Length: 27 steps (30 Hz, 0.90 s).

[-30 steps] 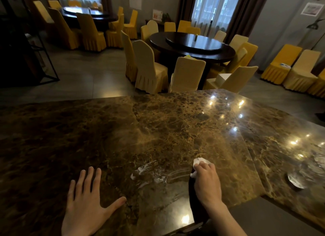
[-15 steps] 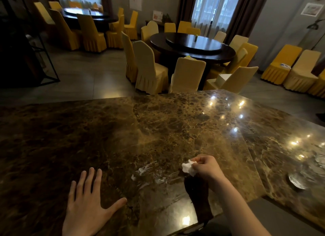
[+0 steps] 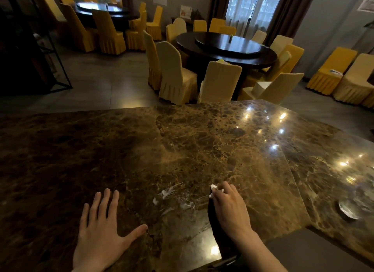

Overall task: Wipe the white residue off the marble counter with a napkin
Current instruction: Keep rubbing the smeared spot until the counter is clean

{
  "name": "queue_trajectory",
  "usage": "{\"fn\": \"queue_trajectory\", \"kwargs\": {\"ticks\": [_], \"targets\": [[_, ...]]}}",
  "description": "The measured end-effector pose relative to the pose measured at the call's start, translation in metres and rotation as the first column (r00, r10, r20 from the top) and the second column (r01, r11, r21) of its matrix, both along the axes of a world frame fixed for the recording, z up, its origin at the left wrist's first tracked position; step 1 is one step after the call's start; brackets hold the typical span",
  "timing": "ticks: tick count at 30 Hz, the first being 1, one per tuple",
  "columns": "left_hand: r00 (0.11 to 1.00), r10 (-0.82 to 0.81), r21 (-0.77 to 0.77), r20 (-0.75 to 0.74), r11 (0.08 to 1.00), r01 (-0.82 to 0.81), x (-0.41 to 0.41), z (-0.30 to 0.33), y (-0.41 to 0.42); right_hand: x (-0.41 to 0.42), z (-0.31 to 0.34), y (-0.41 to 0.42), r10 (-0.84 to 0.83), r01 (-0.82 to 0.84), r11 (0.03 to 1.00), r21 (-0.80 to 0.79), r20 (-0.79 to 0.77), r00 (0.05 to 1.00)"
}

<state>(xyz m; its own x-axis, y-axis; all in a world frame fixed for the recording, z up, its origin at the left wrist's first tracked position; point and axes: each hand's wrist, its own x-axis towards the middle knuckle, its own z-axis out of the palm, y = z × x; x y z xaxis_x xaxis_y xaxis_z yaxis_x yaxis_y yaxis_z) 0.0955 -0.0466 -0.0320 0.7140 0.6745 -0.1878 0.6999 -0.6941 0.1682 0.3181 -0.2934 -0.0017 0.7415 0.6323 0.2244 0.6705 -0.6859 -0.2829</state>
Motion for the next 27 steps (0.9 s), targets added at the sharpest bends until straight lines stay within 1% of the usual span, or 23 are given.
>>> {"fn": "queue_trajectory", "kwargs": {"ticks": [4, 6, 8, 10, 11, 12, 13, 16, 18, 19, 20, 21, 23, 24, 25, 27], "targets": [[1.000, 0.001, 0.002, 0.002, 1.000, -0.001, -0.001, -0.002, 0.000, -0.010, -0.002, -0.002, 0.117, -0.118, 0.993, -0.010, -0.059, 0.991], [1.000, 0.006, 0.002, 0.000, 1.000, -0.006, 0.000, -0.002, 0.000, -0.007, 0.001, -0.010, 0.131, -0.134, 0.991, -0.025, -0.092, 0.987], [1.000, 0.010, -0.006, 0.000, 1.000, -0.010, 0.001, -0.002, 0.000, 0.012, 0.006, -0.014, 0.047, -0.049, 0.999, -0.018, -0.100, 0.994], [1.000, 0.005, -0.013, -0.005, 1.000, -0.005, 0.000, 0.000, -0.001, 0.034, 0.012, -0.008, -0.088, 0.088, 0.996, -0.001, -0.116, 0.989], [1.000, 0.004, -0.013, -0.011, 1.000, -0.004, 0.000, 0.001, -0.001, 0.037, 0.016, -0.001, -0.125, 0.128, 0.992, 0.016, -0.130, 0.984], [1.000, 0.003, -0.012, -0.017, 1.000, -0.003, 0.000, 0.001, 0.000, 0.033, 0.018, 0.007, -0.125, 0.132, 0.991, 0.036, -0.144, 0.982], [1.000, 0.004, -0.014, -0.021, 1.000, -0.004, 0.001, 0.001, 0.000, 0.024, 0.018, 0.015, -0.089, 0.098, 0.994, 0.051, -0.159, 0.983], [0.999, 0.004, -0.016, -0.032, 1.000, -0.005, 0.002, 0.003, -0.001, -0.021, 0.004, 0.022, 0.096, -0.087, 0.995, 0.057, -0.173, 0.980], [1.000, -0.003, -0.020, -0.031, 1.000, 0.002, 0.001, 0.004, -0.001, -0.031, 0.003, 0.014, 0.161, -0.156, 0.987, 0.039, -0.180, 0.971], [0.999, -0.006, -0.017, -0.033, 1.000, 0.005, 0.000, 0.004, -0.001, -0.025, 0.003, 0.011, 0.169, -0.165, 0.986, 0.035, -0.183, 0.969], [0.999, -0.007, -0.015, -0.036, 1.000, 0.006, 0.000, 0.005, -0.002, -0.015, 0.006, 0.010, 0.146, -0.142, 0.989, 0.032, -0.183, 0.972], [0.999, -0.005, -0.017, -0.039, 1.000, 0.005, 0.000, 0.005, -0.002, -0.003, 0.010, 0.011, 0.089, -0.083, 0.996, 0.039, -0.186, 0.979], [0.999, -0.005, -0.022, -0.042, 1.000, 0.005, 0.000, 0.006, -0.003, 0.021, 0.018, 0.016, -0.075, 0.087, 0.995, 0.057, -0.180, 0.981], [0.999, -0.009, -0.020, -0.039, 1.000, 0.008, 0.000, 0.006, -0.003, 0.026, 0.021, 0.020, -0.125, 0.137, 0.989, 0.057, -0.181, 0.975], [0.999, -0.011, -0.021, -0.039, 1.000, 0.010, -0.001, 0.007, -0.003, 0.024, 0.022, 0.023, -0.134, 0.147, 0.987, 0.061, -0.187, 0.973], [0.999, -0.008, -0.033, -0.053, 0.999, 0.006, 0.000, 0.007, -0.001, 0.003, 0.018, 0.023, -0.064, 0.078, 0.995, 0.058, -0.202, 0.977]]}}
